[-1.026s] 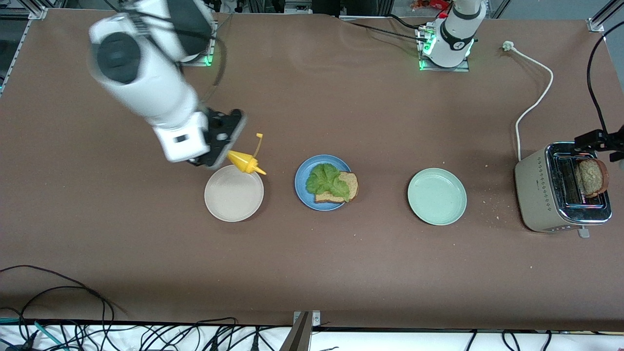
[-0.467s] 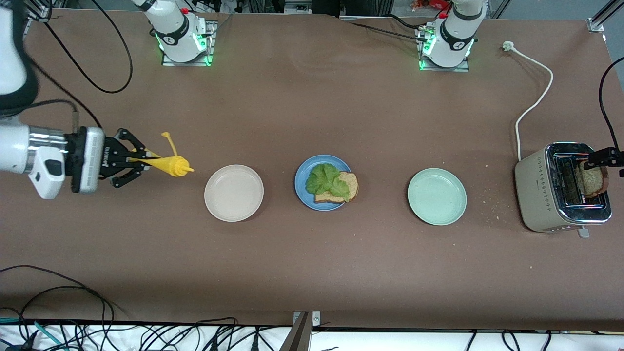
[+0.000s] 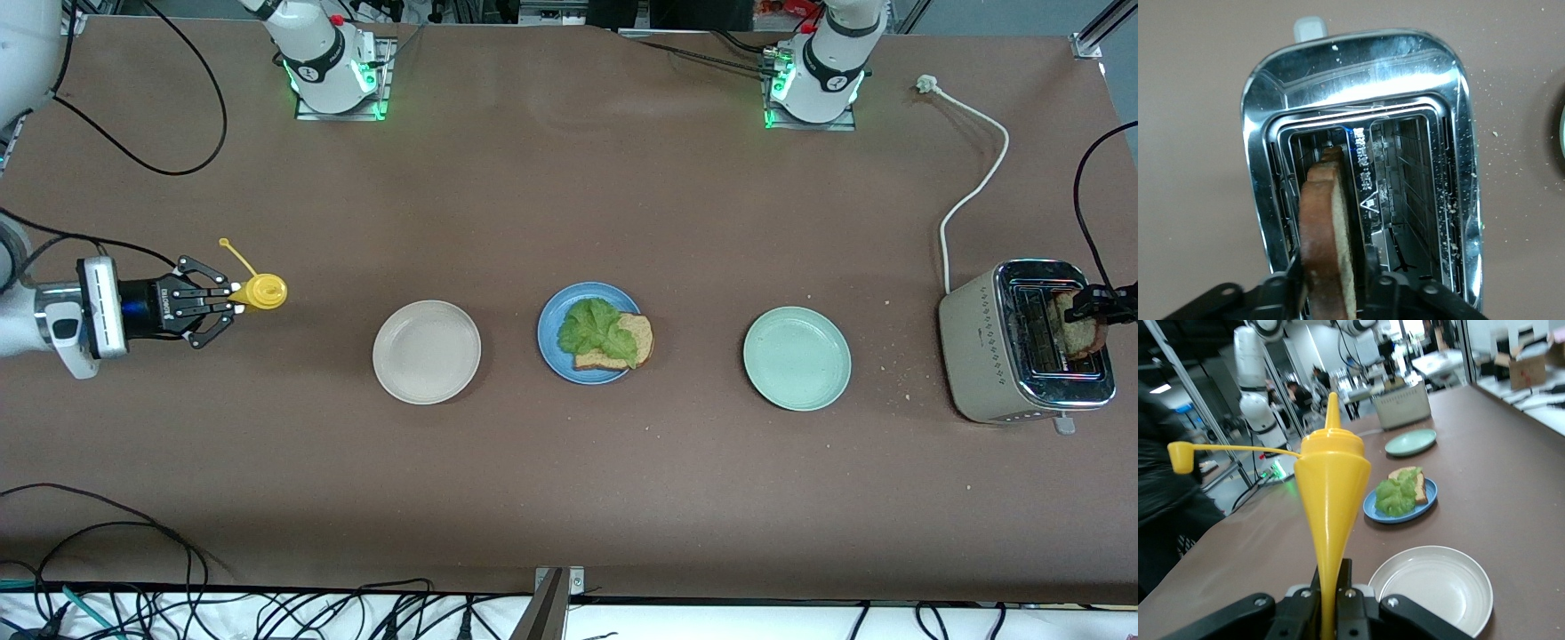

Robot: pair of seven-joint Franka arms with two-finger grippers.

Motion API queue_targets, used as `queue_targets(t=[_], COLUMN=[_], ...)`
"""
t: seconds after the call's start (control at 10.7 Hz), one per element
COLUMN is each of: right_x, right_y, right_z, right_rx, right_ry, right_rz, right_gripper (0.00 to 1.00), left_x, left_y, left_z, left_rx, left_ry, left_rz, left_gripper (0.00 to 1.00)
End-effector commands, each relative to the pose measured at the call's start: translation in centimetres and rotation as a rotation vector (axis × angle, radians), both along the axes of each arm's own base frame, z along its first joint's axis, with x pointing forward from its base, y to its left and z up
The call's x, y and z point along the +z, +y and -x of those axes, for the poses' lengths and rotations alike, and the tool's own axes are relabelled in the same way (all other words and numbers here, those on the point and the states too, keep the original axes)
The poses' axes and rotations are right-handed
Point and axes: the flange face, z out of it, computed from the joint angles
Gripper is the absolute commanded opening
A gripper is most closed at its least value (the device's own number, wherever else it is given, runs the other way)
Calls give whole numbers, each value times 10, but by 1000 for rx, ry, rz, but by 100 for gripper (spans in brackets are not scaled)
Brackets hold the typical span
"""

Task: Make sandwich in blue plate with both arms
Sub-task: 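Grasp the toast slice in the toaster with the left gripper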

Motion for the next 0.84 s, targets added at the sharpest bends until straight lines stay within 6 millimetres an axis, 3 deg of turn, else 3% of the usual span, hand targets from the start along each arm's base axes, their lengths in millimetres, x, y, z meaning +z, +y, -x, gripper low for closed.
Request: queue_targets(t=[0.0, 0.09, 0.37, 0.56, 0.75], right_x=[-75, -90, -132, -168, -192], right_y=[-25, -39, -52, -58, -61], right_z=[13, 21, 35, 46, 52], right_rx=[38, 33, 41, 24, 25], right_ry=[-94, -110, -205, -237, -271], right_rz=[-251, -290, -348, -401, -423], right_gripper=[0, 0, 0, 0, 0], left_x=[14, 19, 75, 120, 144], left_y=[-2, -3, -26, -62, -125], left_z=[-1, 1, -5, -13, -19], left_rx=[8, 9, -19, -77, -180], left_ry=[5, 12, 49, 96, 161], left_rz=[-13, -13, 10, 45, 100], left_gripper=[0, 0, 0, 0, 0])
